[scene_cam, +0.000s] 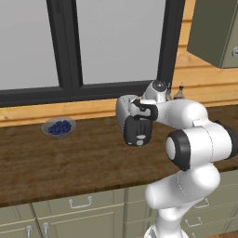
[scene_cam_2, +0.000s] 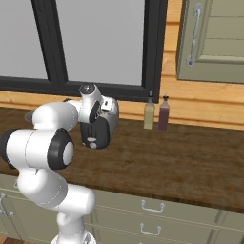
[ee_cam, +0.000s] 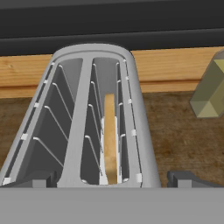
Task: Start the toaster. Once the lever pops up, take the bread to the plate on the dining counter.
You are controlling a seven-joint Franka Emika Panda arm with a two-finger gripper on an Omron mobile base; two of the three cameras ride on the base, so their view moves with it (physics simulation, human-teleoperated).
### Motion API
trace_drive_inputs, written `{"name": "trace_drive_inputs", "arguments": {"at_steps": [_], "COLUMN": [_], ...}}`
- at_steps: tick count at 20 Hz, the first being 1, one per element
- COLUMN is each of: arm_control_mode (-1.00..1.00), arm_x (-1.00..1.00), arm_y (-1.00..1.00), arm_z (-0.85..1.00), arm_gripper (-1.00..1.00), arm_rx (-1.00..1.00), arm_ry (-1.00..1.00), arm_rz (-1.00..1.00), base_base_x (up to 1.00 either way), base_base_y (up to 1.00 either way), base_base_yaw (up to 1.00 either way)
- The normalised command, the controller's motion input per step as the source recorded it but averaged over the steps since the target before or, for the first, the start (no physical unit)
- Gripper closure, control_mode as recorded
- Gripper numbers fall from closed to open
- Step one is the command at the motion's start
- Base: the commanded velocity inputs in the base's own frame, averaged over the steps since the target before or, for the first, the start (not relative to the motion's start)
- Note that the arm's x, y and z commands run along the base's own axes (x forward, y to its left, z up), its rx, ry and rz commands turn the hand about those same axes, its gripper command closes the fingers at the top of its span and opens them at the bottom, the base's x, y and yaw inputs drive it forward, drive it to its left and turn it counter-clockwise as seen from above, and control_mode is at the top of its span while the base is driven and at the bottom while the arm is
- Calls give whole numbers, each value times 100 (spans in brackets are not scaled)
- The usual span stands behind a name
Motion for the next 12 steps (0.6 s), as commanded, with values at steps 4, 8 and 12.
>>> {"name": "trace_drive_inputs", "arguments": {"at_steps": [4,8,12], "arm_control_mode": [-100,-100,-100], "arm_x": [0,0,0], "arm_y": [0,0,0], "arm_z": [0,0,0], "arm_gripper": [-100,-100,-100], "arm_rx": [0,0,0], "arm_ry": [0,0,0], "arm_rz": [0,0,0], "base_base_x": [0,0,0], "base_base_y": [0,0,0], "base_base_yaw": [0,0,0]}}
